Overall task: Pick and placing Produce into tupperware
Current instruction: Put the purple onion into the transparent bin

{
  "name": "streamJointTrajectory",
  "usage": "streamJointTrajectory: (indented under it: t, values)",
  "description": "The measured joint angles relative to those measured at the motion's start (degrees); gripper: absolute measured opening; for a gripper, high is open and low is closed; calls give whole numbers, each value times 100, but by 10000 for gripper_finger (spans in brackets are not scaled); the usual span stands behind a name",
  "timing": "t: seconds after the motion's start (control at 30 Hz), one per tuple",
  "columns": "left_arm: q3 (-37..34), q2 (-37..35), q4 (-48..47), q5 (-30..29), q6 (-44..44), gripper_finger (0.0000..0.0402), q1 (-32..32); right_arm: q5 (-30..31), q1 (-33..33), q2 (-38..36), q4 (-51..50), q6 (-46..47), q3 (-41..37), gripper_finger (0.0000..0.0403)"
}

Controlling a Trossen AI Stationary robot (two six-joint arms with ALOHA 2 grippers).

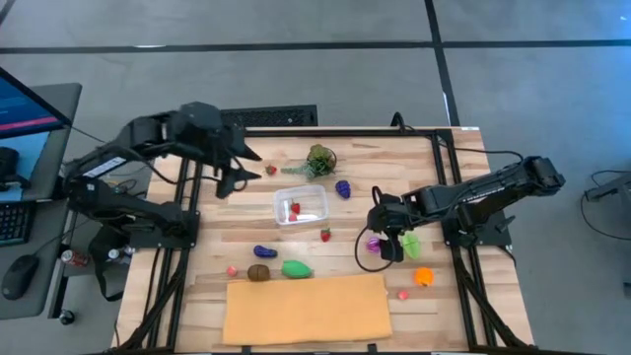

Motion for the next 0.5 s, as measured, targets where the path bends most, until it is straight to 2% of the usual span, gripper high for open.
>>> streamJointTrajectory:
  t: [0.17,0.5]
  values:
    - [0,306,57,-257,-2,212,-515,7,0,0,-2,-1,0,276]
    - [0,475,-140,-1901,-395,212,-1773,8,0,0,0,2,0,276]
